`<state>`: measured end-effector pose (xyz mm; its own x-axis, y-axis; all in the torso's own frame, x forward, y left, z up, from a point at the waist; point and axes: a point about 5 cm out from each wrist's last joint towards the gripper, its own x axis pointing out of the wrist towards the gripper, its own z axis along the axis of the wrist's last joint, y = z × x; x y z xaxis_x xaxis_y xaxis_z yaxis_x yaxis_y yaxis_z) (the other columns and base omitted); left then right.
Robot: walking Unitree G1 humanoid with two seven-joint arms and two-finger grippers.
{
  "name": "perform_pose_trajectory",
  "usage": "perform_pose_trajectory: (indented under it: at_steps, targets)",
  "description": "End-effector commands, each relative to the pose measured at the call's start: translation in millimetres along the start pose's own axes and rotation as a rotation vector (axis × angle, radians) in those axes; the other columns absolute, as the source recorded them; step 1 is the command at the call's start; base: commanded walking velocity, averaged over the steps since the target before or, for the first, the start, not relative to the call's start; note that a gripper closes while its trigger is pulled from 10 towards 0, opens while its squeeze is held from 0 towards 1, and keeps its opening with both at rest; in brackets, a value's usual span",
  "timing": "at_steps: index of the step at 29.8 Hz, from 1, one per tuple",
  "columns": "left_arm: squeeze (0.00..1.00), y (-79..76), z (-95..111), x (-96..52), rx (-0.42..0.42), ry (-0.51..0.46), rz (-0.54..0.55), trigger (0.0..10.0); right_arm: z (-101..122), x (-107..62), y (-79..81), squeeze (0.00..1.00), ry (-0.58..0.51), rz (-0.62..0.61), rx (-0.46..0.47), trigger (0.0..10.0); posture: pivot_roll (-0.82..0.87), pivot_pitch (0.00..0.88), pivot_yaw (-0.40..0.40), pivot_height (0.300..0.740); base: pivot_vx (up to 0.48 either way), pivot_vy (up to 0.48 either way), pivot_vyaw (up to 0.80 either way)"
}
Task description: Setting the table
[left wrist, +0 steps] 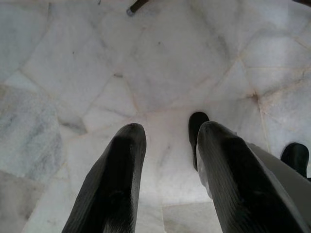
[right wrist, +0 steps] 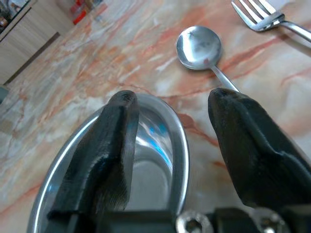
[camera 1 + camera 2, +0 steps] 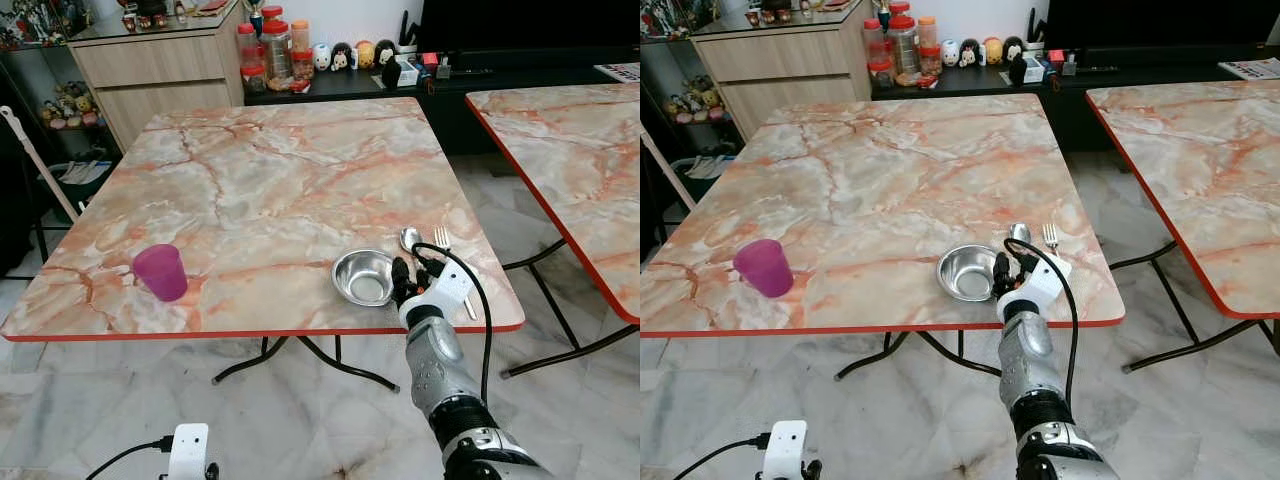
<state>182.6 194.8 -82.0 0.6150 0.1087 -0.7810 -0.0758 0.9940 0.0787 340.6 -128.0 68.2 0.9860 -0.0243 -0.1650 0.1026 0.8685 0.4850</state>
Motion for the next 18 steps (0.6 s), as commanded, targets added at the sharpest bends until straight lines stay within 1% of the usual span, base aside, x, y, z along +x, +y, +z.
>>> perform_pose_trajectory:
  at_steps: [1, 3, 10, 11, 12, 13, 14, 15, 18]
  targets:
    - [0.0, 4.0, 0.4, 0.2, 0.006, 0.007, 0.005, 10.0, 4.5, 2.9, 6.2, 0.0, -0.015, 0.013, 0.004, 0.0, 0.09, 0.0, 0.063, 0.74, 0.0, 0.0, 0.0]
    - [0.0, 3.7, -0.1, 0.4, 0.018, 0.019, 0.005, 10.0, 5.3, 3.1, 6.0, 0.0, -0.017, 0.005, 0.002, 0.0, 0.09, 0.0, 0.063, 0.74, 0.0, 0.0, 0.0]
    - [0.0, 3.1, 3.6, 1.2, 0.003, 0.012, -0.003, 10.0, 9.3, 5.6, 11.3, 0.0, -0.018, 0.003, -0.009, 0.0, 0.09, 0.0, 0.065, 0.74, 0.0, 0.0, 0.0]
    - [0.0, 3.0, 4.0, 1.3, 0.003, 0.012, -0.004, 10.0, 8.8, 6.0, 12.1, 0.0, -0.011, 0.004, -0.013, 0.2, 0.08, 0.0, 0.065, 0.74, 0.0, 0.0, 0.0]
    - [0.0, 3.0, 4.1, 1.4, 0.003, 0.013, -0.005, 10.0, 8.2, 6.3, 12.6, 0.0, -0.005, 0.003, -0.016, 3.3, 0.09, 0.0, 0.065, 0.74, 0.0, 0.0, 0.0]
    - [0.0, 3.1, 4.0, 1.4, 0.004, 0.014, -0.005, 10.0, 7.6, 6.5, 12.6, 0.0, 0.001, -0.002, -0.018, 7.3, 0.09, 0.0, 0.065, 0.74, 0.0, 0.0, 0.0]
    - [0.0, 3.2, 4.0, 1.4, 0.006, 0.015, -0.006, 10.0, 6.9, 6.6, 12.5, 0.0, 0.008, -0.01, -0.02, 9.1, 0.09, 0.0, 0.065, 0.74, 0.0, 0.0, 0.0]
    - [0.0, 3.2, 4.1, 1.5, 0.006, 0.015, -0.006, 10.0, 6.7, 6.7, 12.8, 0.0, 0.01, -0.009, -0.02, 10.0, 0.09, 0.0, 0.065, 0.74, 0.0, 0.0, 0.0]
    - [0.0, 3.5, 5.0, 1.7, 0.009, 0.015, -0.007, 10.0, 5.7, 7.1, 14.4, 0.0, 0.017, -0.004, -0.023, 10.0, 0.09, 0.0, 0.064, 0.74, 0.0, 0.0, 0.0]
